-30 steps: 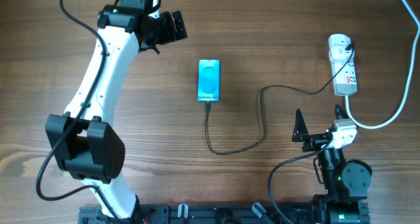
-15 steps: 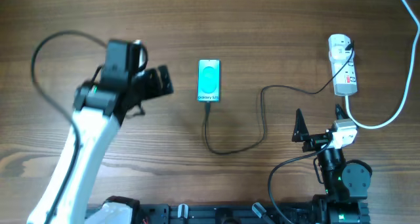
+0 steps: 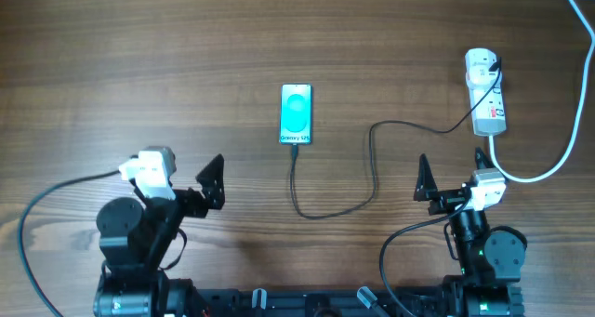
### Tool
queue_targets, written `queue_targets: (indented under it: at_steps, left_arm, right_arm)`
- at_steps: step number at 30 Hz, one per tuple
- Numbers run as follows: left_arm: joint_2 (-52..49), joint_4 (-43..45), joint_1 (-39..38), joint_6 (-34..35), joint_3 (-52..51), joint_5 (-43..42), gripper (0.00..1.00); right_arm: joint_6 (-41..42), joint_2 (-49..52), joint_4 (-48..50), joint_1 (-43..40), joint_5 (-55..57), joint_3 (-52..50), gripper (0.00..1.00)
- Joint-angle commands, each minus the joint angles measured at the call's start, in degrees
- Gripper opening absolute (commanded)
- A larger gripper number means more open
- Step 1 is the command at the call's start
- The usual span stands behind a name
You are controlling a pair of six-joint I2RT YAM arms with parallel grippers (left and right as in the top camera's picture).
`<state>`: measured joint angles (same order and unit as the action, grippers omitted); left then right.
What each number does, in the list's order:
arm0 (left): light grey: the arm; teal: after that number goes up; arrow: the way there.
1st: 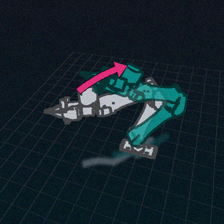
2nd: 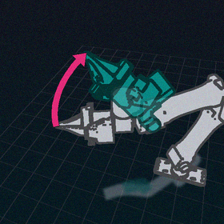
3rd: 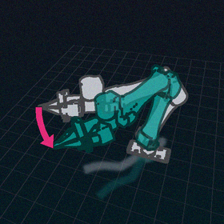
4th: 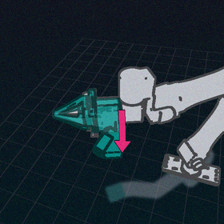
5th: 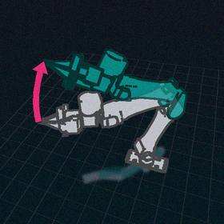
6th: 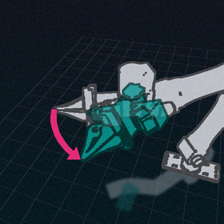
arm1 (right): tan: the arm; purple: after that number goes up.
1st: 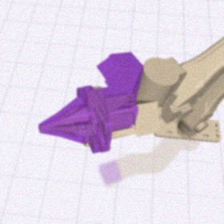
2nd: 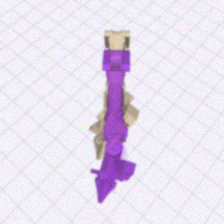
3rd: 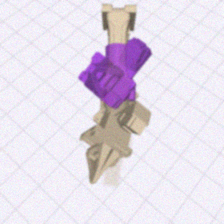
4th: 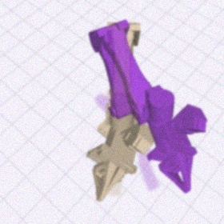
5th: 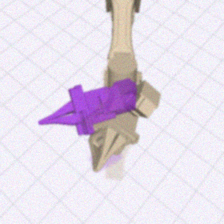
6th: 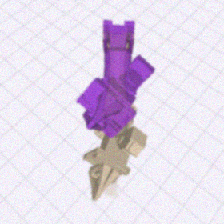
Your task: Plug charger to phone and switch on socket
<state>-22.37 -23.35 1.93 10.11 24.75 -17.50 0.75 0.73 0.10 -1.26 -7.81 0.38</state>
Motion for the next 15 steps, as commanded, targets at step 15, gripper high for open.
queue_targets:
  at_steps: [15]
  left_arm:
    - [20.4,2.8,-3.4,-0.7,-15.1,8.8,1.0]
  right_arm:
    - [-0.7,-0.5,0.3,0.3,0.5,-0.1,1.0]
